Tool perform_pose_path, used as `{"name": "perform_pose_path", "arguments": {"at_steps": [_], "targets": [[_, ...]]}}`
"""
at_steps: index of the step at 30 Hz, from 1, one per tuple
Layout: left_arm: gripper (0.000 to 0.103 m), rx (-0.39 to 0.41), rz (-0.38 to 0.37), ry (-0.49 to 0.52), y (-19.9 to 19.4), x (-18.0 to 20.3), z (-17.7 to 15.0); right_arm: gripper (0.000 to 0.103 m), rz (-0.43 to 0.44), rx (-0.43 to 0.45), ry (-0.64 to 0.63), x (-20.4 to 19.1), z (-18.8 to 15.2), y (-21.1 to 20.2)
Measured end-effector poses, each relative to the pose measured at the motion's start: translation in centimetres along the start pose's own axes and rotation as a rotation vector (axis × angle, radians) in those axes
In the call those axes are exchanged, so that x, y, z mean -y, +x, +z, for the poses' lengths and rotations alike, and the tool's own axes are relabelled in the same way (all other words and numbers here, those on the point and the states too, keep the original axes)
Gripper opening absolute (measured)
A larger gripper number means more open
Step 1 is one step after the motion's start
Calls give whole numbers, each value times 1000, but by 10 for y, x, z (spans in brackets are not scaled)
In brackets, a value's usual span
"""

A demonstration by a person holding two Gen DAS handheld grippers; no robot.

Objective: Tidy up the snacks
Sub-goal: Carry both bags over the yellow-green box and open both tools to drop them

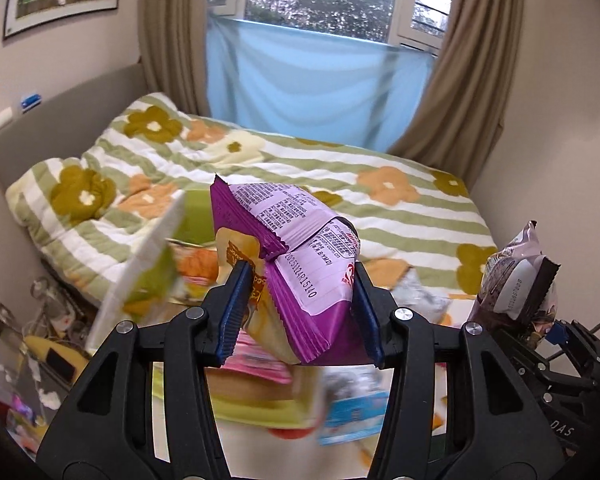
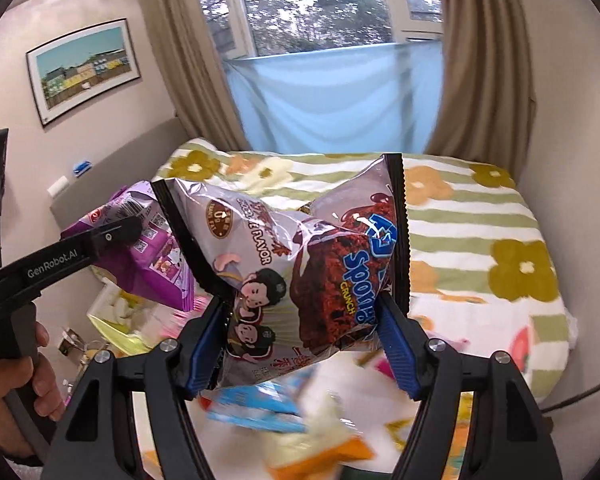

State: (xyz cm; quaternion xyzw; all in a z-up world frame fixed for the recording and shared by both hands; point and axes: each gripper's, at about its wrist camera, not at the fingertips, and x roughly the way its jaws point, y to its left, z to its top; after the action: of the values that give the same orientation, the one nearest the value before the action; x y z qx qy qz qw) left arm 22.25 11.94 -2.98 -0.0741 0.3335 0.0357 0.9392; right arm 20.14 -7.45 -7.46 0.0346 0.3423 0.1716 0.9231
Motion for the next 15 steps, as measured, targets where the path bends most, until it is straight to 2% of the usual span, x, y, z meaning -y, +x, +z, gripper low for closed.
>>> {"name": "perform_pose_path", "arguments": {"at_steps": [8, 11, 15], "targets": [[46, -88, 25, 40, 25, -85, -3, 67, 53, -5, -23, -78, 10, 29], [46, -128, 9, 71, 45, -102, -8, 67, 47, -22, -20, -102, 11, 46], [46, -184, -49, 106, 71, -122, -16, 67, 17, -48, -4, -118, 9, 62]]}}
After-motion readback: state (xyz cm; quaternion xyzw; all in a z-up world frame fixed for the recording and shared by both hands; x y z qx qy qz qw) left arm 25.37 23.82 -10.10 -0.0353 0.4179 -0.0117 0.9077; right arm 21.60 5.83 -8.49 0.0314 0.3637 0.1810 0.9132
